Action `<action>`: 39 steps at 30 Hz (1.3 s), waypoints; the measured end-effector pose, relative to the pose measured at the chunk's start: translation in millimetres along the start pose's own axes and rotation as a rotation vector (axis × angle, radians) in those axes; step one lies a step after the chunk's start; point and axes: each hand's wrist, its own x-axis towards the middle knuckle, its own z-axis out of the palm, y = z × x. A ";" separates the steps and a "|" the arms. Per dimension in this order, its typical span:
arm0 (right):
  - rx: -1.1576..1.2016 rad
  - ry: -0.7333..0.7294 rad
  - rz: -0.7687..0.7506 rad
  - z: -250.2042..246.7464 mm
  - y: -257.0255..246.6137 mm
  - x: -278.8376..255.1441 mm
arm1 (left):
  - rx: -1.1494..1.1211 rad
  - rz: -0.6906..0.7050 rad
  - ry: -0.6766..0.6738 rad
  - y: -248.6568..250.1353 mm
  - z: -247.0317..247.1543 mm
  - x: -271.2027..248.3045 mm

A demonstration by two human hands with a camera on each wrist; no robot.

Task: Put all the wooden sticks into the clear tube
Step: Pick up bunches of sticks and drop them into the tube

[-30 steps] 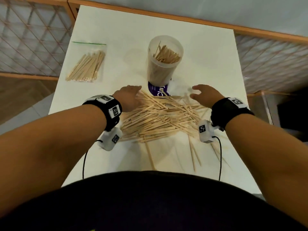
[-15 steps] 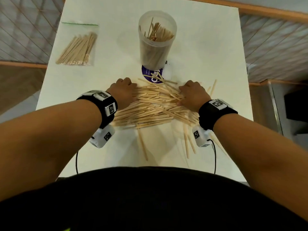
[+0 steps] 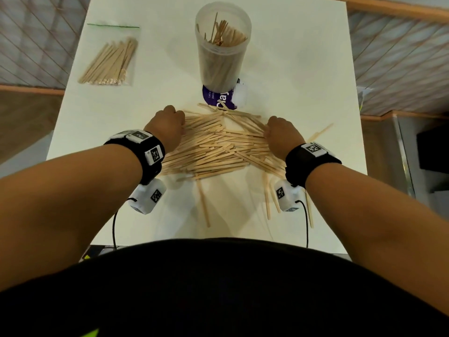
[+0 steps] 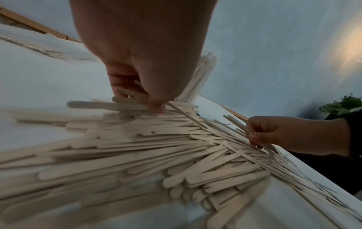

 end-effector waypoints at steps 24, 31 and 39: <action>1.278 0.188 -0.027 -82.3 -124.5 -30.7 | -0.987 0.072 -0.072 85.4 -83.3 -37.9; 1.586 0.105 -0.109 -110.7 -154.7 -34.0 | -0.864 0.173 -0.105 91.3 -104.5 -40.2; 1.440 0.242 -0.191 -142.9 -170.8 -34.9 | -1.012 0.078 -0.094 74.6 -112.4 -31.0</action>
